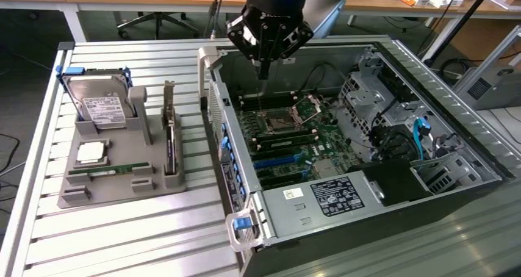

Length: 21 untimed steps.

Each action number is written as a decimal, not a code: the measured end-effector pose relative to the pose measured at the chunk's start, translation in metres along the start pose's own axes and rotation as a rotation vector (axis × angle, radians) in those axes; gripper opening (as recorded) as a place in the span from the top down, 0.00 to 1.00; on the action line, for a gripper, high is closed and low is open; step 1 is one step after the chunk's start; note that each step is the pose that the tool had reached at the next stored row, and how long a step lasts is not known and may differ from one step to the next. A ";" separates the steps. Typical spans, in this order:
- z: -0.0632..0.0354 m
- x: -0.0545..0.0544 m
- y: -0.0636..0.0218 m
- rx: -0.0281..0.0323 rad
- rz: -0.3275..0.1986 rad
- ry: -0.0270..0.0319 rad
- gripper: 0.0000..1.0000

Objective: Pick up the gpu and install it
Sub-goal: 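Reach for the gpu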

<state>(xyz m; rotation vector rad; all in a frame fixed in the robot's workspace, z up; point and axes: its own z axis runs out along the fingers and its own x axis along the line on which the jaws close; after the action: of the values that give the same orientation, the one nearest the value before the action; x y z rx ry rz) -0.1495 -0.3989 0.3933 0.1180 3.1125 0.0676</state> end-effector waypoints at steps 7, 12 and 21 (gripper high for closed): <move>0.0000 0.002 -0.0002 0.0000 0.000 0.0000 0.89; -0.0001 0.005 -0.0004 0.0000 0.000 0.0000 0.89; -0.0002 0.009 -0.0007 -0.0001 0.000 0.0000 0.89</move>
<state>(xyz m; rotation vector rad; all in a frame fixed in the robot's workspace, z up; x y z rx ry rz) -0.1588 -0.3989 0.3933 0.1179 3.1125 0.0677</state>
